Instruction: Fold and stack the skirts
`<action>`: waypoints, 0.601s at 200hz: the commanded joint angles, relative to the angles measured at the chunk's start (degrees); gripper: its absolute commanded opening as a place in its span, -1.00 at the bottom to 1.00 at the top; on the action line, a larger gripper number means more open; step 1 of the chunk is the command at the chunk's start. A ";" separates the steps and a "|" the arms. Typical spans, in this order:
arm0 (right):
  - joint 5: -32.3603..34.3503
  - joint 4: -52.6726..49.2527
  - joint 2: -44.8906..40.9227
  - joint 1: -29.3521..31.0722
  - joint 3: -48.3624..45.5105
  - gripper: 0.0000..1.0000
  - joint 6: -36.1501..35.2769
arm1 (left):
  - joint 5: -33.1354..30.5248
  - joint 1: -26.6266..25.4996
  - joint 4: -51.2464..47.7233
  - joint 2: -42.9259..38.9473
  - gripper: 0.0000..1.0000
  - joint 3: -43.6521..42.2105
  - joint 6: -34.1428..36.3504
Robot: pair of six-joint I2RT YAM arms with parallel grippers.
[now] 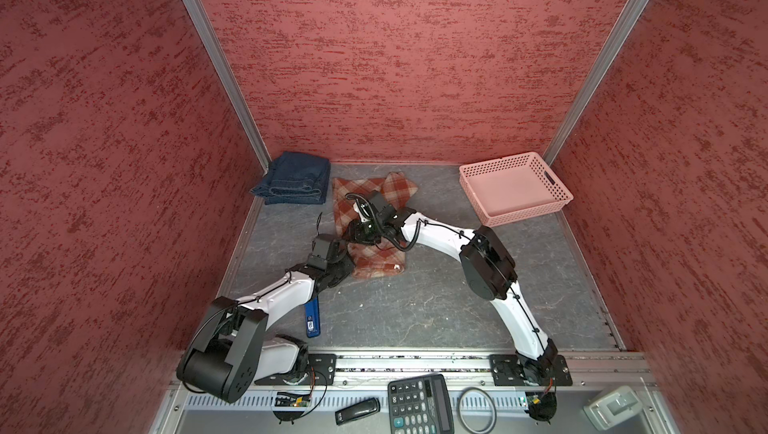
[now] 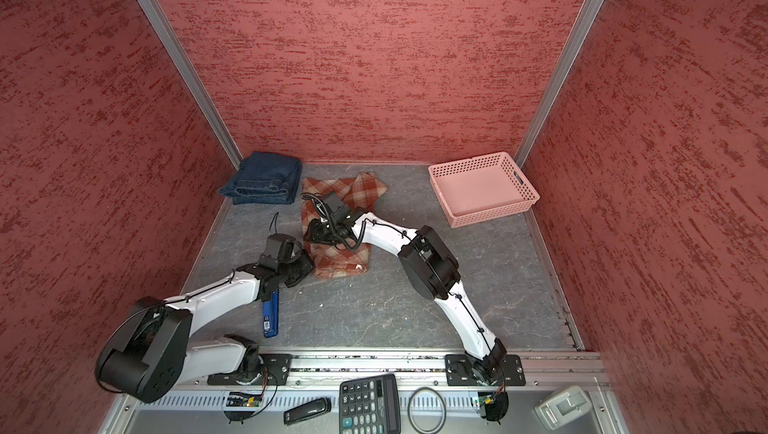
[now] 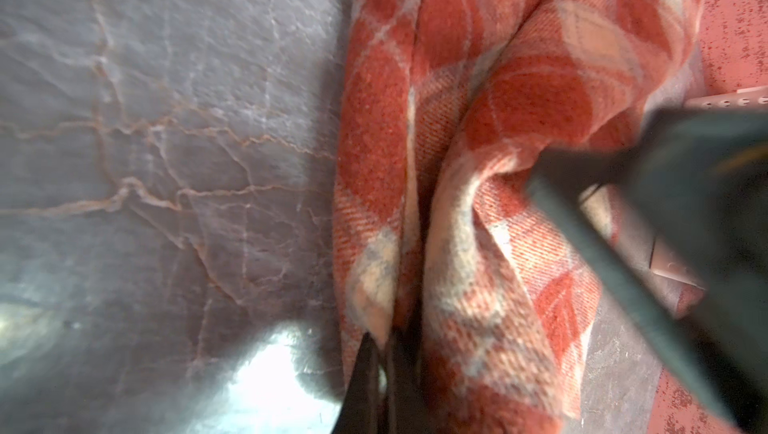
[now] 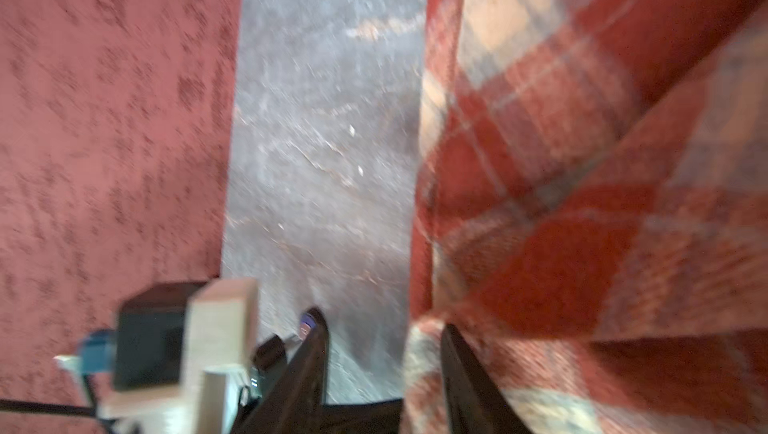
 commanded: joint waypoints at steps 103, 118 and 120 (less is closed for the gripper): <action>11.76 5.60 -25.69 -22.19 -20.52 0.41 -3.54 | -6.08 -20.42 4.55 11.29 -1.00 6.37 -5.35; 13.35 5.64 -30.75 -24.78 -24.51 0.49 -4.75 | -4.04 -25.84 7.64 18.35 -1.00 11.27 -5.25; 13.62 5.59 -31.30 -25.06 -24.97 0.50 -4.94 | -3.54 -26.53 8.18 19.37 -1.00 12.09 -5.14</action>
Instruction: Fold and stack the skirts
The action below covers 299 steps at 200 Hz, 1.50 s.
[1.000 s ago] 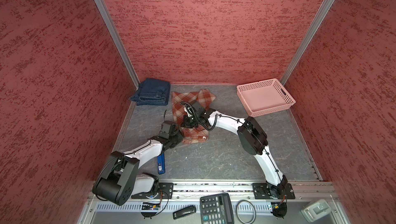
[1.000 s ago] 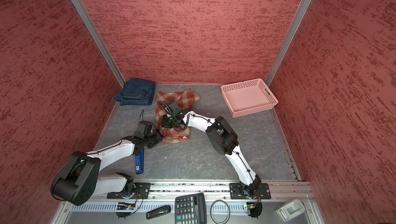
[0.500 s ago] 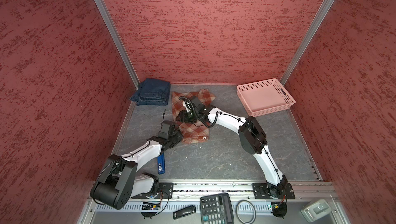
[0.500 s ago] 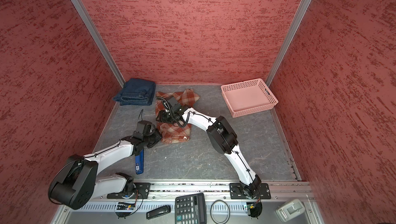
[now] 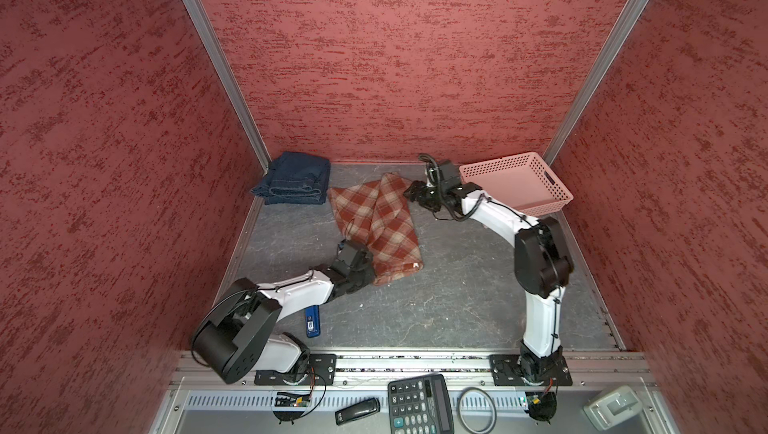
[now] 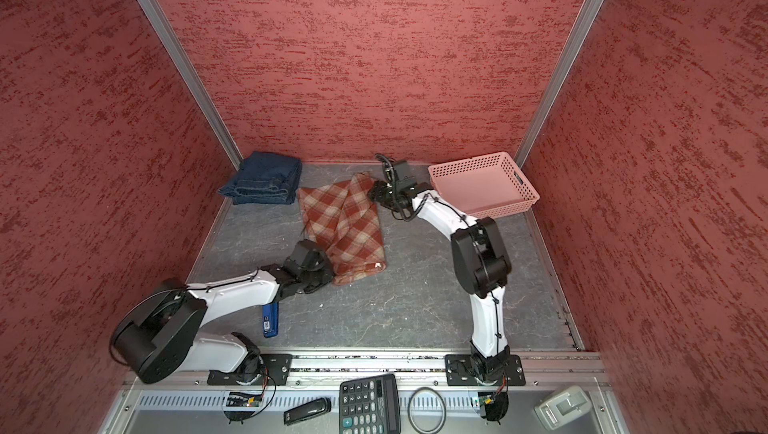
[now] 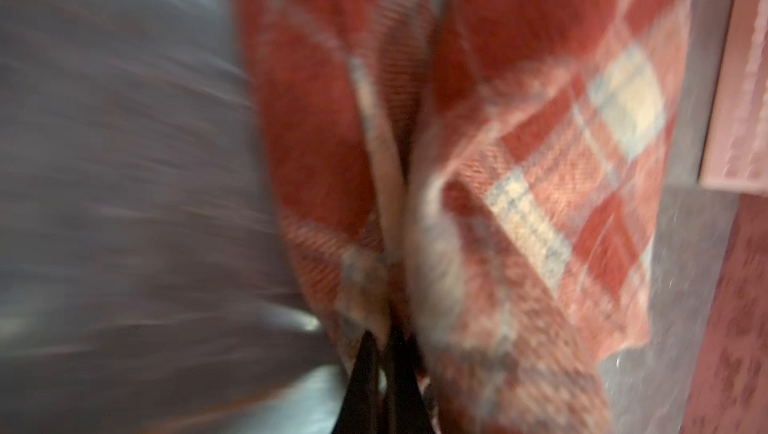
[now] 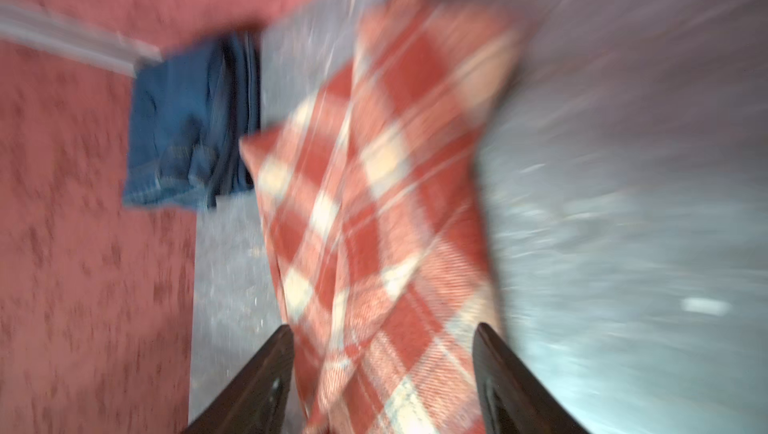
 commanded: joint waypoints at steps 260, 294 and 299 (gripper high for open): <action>-0.70 5.27 2.86 0.90 -3.81 0.61 -14.07 | -1.02 28.68 -7.27 12.94 0.20 19.64 14.02; -0.13 4.88 6.82 0.83 0.07 0.60 -14.39 | -0.64 30.54 -5.26 17.67 0.16 22.12 14.37; -0.14 4.70 7.63 0.84 1.00 0.59 -14.53 | -0.42 30.74 -5.00 18.22 0.15 22.34 14.29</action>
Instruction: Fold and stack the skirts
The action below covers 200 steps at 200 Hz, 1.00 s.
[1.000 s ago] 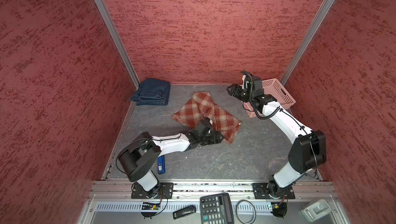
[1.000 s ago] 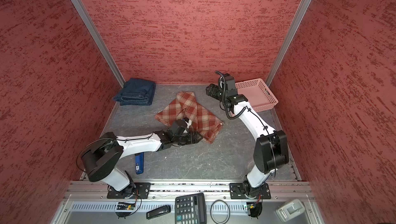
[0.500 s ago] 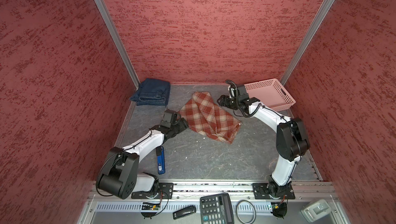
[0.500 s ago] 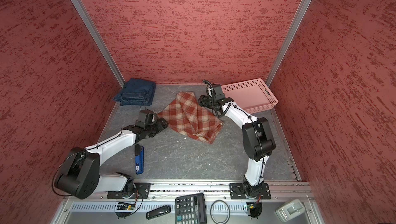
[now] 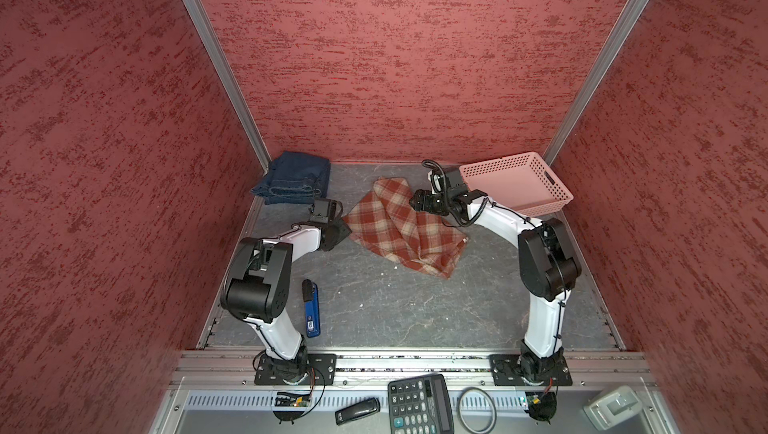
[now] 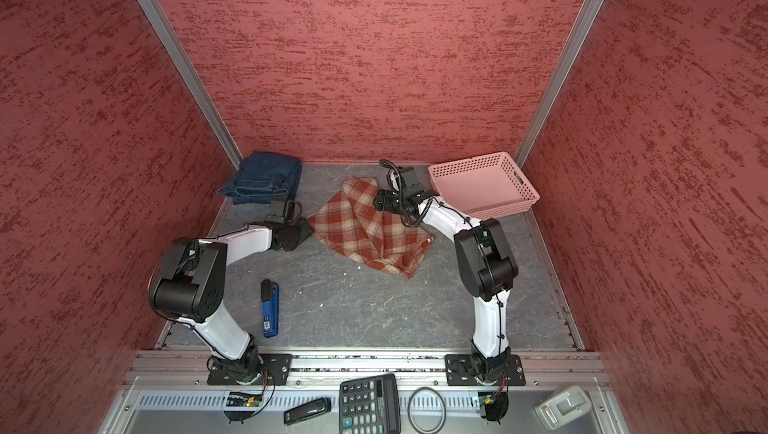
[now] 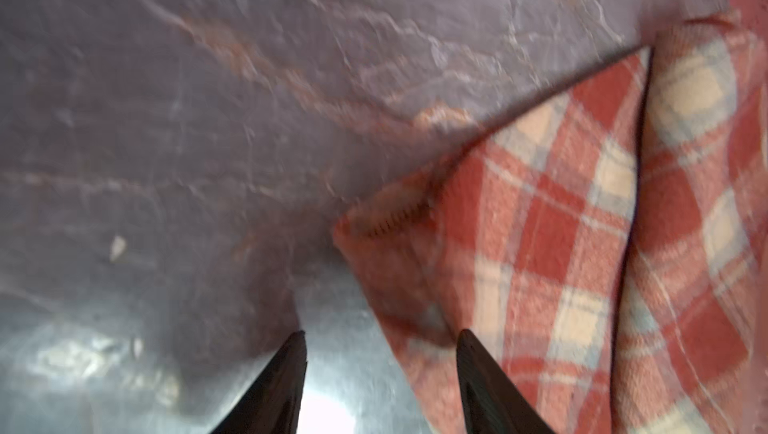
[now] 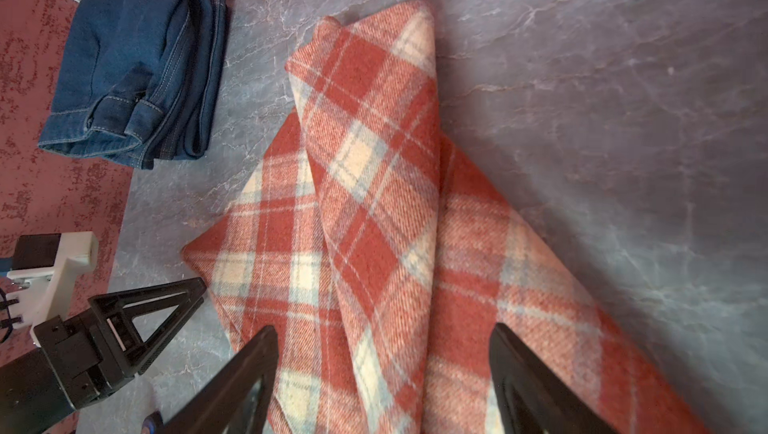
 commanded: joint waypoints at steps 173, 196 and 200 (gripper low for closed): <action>-12.49 14.82 33.38 -3.03 35.03 0.09 2.55 | 2.12 1.03 5.05 1.86 -1.00 -1.06 -0.59; -13.99 12.97 36.31 -2.57 39.75 -0.05 3.08 | 2.85 0.85 5.91 2.33 -1.00 -1.41 -1.46; -14.11 12.96 36.58 -2.56 40.11 -0.11 3.16 | 2.89 0.69 6.03 2.47 -1.00 -1.33 -1.50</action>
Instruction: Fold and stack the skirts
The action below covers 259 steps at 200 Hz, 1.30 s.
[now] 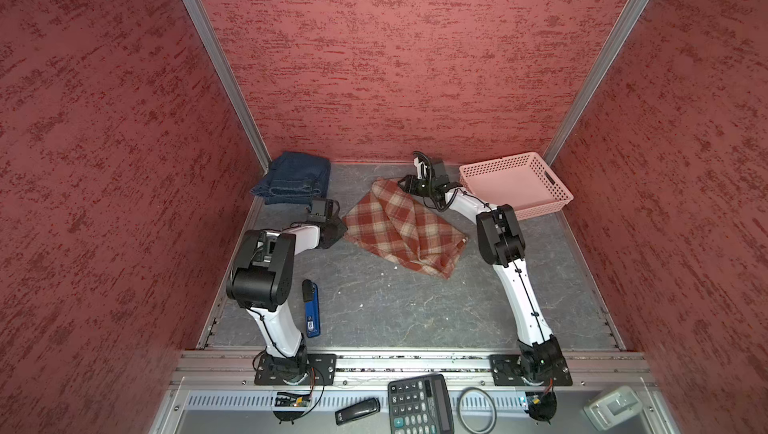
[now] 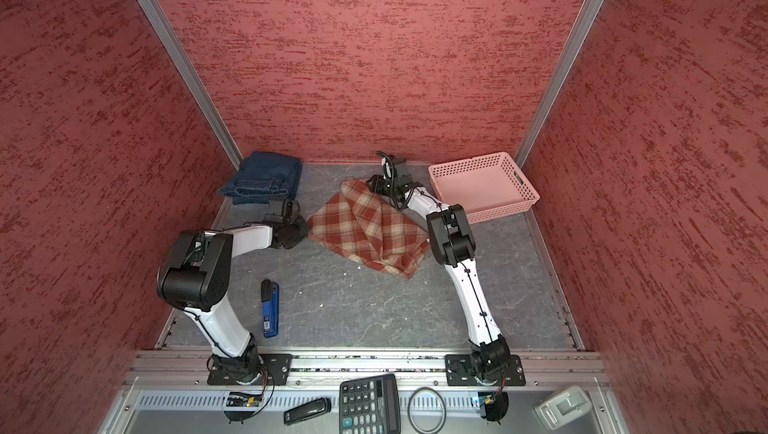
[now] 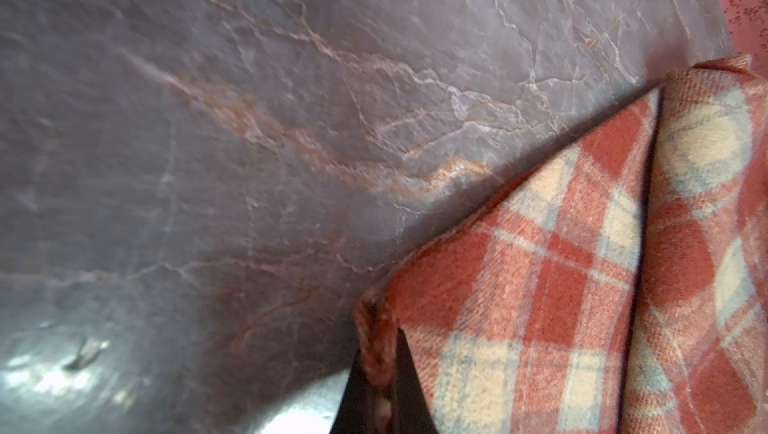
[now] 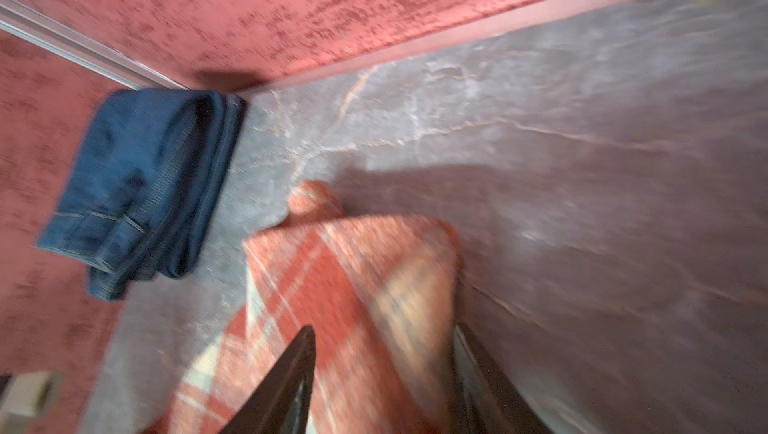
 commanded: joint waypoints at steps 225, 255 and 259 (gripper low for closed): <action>3.54 5.46 -17.65 20.67 -18.30 -0.79 -1.86 | 4.81 6.30 4.08 -17.17 -0.07 -14.65 -6.20; 3.09 5.45 -20.76 20.13 -20.63 0.27 -0.91 | 5.18 8.64 4.45 -21.11 -0.05 -17.19 -7.46; 3.21 5.77 -21.82 19.80 -21.34 0.37 -0.78 | 5.24 8.67 4.20 -21.32 -0.05 -17.15 -7.40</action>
